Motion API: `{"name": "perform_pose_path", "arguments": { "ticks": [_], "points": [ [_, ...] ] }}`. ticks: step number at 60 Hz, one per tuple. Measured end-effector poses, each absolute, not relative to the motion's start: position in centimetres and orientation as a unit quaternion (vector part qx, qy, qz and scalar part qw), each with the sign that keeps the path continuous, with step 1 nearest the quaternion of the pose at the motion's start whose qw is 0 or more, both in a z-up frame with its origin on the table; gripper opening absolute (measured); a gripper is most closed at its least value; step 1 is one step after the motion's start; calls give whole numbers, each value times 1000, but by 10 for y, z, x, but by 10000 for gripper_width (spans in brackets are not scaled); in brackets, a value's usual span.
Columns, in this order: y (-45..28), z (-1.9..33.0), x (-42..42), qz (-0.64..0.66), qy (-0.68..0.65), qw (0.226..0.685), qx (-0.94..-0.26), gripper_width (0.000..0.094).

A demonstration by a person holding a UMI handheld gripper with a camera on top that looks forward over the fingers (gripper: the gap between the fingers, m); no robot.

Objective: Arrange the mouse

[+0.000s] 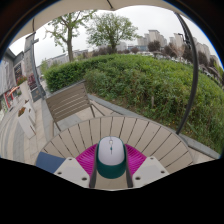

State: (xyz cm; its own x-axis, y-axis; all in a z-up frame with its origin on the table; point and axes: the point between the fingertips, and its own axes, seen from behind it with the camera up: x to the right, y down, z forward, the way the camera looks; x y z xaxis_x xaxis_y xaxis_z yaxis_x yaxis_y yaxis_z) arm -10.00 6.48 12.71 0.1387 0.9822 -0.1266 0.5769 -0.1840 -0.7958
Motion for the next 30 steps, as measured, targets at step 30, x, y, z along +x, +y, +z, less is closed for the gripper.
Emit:
{"name": "perform_pose_path", "arguments": {
  "ticks": [30],
  "points": [
    [-216,5,-72,312,-606,262,-684,423]
  ]
}}
